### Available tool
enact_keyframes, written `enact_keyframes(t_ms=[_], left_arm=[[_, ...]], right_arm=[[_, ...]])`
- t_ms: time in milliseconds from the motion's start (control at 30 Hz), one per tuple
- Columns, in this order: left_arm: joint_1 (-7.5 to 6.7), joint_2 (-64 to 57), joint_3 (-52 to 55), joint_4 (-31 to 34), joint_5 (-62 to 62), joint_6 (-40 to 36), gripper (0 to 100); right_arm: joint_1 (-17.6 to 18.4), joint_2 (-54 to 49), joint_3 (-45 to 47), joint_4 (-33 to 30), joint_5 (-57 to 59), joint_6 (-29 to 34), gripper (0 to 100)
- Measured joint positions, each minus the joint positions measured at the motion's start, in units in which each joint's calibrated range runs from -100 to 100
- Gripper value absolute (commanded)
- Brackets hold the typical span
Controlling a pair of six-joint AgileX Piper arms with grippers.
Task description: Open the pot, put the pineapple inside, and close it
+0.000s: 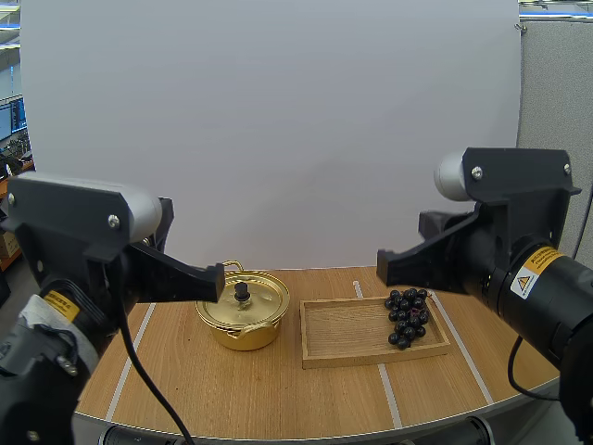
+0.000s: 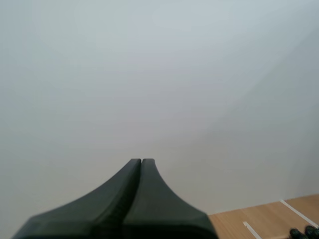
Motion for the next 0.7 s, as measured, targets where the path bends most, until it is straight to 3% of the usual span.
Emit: enact_keyframes(t_ms=[67, 333, 700], left_arm=[[0.33, -0.11, 2.97, 0.0, -7.01, -0.52, 0], [0.43, -0.11, 12.35, 0.0, -26.56, -0.52, 0], [0.43, -0.11, 25.2, 0.0, -46.14, -0.43, 0]], right_arm=[[-1.2, -0.46, 2.06, -0.88, -10.68, 0.0, 0], [-3.06, -0.57, 12.77, -1.79, -30.99, -0.47, 0], [-3.29, -0.45, 29.62, -2.14, -40.76, -1.16, 0]])
